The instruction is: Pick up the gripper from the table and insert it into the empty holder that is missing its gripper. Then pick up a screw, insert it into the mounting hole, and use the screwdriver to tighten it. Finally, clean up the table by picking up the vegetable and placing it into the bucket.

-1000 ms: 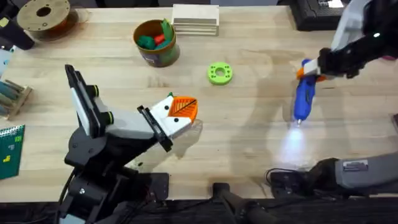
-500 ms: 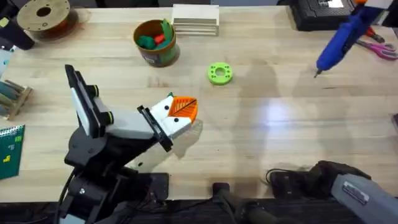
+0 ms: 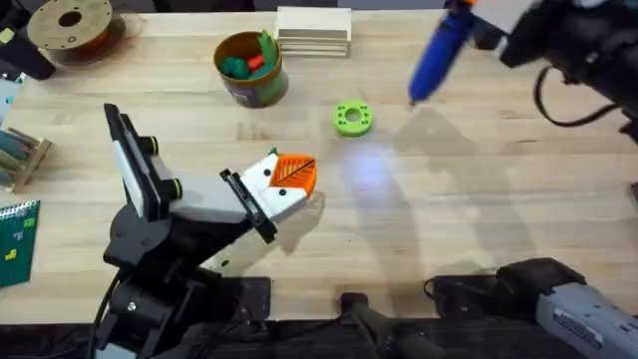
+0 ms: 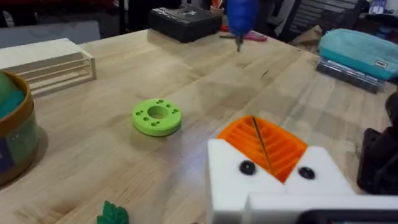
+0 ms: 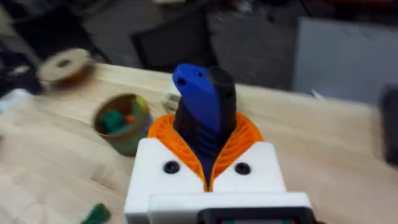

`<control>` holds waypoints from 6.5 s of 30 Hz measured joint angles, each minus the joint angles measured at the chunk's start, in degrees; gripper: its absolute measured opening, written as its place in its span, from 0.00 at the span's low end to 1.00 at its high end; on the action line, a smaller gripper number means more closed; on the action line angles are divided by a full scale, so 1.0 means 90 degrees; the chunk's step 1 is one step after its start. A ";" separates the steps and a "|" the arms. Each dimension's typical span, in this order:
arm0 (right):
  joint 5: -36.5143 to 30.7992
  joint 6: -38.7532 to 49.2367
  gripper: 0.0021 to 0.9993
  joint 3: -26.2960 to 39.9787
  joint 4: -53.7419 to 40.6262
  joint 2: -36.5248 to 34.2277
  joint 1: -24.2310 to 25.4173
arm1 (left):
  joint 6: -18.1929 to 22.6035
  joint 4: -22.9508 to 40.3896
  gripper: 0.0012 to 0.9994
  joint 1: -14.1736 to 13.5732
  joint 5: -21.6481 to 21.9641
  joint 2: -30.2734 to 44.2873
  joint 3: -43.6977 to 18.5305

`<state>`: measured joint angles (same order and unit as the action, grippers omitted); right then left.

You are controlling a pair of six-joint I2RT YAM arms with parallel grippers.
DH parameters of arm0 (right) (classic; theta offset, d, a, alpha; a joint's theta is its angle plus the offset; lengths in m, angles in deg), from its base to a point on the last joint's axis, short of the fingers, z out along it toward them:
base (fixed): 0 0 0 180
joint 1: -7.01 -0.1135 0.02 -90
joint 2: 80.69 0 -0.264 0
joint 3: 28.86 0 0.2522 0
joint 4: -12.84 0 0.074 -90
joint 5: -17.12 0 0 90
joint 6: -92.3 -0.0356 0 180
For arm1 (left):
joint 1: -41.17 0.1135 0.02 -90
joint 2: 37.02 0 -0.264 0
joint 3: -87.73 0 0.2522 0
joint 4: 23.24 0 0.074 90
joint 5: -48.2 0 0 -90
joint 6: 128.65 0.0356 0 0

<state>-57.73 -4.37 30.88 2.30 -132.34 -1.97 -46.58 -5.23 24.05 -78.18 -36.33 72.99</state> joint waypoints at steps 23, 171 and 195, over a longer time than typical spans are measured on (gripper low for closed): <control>0.0141 -0.0103 0.03 0.0000 0.2956 -0.0740 -0.3565 | 0.0000 -0.0001 0.01 0.0000 0.0000 -0.0001 0.0000; -0.3274 0.8296 0.03 -0.0002 -0.0058 -0.3631 -0.1496 | 0.0000 0.0001 0.01 0.0000 0.0000 0.0000 0.0000; -0.3739 0.7779 0.94 0.0143 -0.1932 -0.4076 -0.1314 | 0.0000 0.0001 0.01 0.0000 0.0000 0.0000 0.0000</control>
<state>-91.38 65.63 32.17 -15.09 -169.03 -13.79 -46.58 -5.23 24.05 -78.18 -36.33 72.99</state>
